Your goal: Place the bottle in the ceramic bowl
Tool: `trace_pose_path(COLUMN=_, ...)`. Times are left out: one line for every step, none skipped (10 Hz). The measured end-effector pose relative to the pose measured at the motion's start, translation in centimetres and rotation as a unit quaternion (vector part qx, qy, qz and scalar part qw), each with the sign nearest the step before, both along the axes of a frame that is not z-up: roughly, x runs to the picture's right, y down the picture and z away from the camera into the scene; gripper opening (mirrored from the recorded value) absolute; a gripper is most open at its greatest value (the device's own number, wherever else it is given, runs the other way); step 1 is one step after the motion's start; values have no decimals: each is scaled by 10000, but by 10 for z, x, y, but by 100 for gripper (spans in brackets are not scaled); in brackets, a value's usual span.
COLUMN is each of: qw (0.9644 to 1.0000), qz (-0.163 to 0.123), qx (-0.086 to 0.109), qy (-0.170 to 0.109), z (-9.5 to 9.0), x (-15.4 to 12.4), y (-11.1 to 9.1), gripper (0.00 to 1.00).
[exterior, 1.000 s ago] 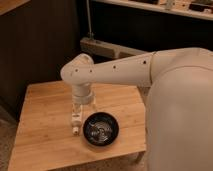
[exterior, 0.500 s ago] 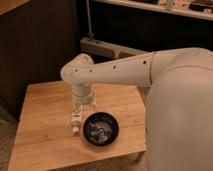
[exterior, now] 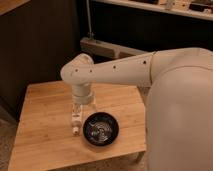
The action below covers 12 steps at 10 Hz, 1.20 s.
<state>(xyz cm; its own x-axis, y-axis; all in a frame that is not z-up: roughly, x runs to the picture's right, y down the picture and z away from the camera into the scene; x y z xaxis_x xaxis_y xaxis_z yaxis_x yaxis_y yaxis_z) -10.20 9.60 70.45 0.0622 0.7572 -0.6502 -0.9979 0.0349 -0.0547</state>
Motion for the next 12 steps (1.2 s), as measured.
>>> trace_pose_path(qw=10000, qz=0, qx=0, qy=0, z=0, x=0, y=0, gripper=65)
trace_pose_path(qw=10000, qz=0, qx=0, qy=0, z=0, x=0, y=0, gripper=65)
trace_pose_path(qw=10000, qz=1, qx=1, qy=0, z=0, x=0, y=0, gripper=65)
trace_pose_path(qw=10000, qz=7, qx=6, qy=-3, z=0, x=0, y=-1, gripper=65)
trace_pose_path(qw=10000, qz=29, qx=21, qy=-11, z=0, x=0, y=-2, gripper=65)
trace_pose_path(qw=9998, qz=173, qx=111, qy=-88, z=3, x=-4, y=-13, gripper=65)
trace_pose_path(qw=9994, qz=261, qx=177, qy=-144, z=8, x=-7, y=-24, gripper=65)
trace_pose_path(qw=9987, qz=372, qx=248, qy=-251, z=15, x=-19, y=-38, gripper=65)
trace_pose_path(qw=9976, qz=484, qx=298, qy=-385, z=22, x=-31, y=-49, gripper=65)
trace_pose_path(qw=9965, qz=599, qx=351, qy=-470, z=31, x=-42, y=-62, gripper=65)
trace_pose_path(qw=9957, qz=650, qx=369, qy=-545, z=39, x=-53, y=-67, gripper=65)
trace_pose_path(qw=9951, qz=671, qx=349, qy=-638, z=46, x=-64, y=-67, gripper=65)
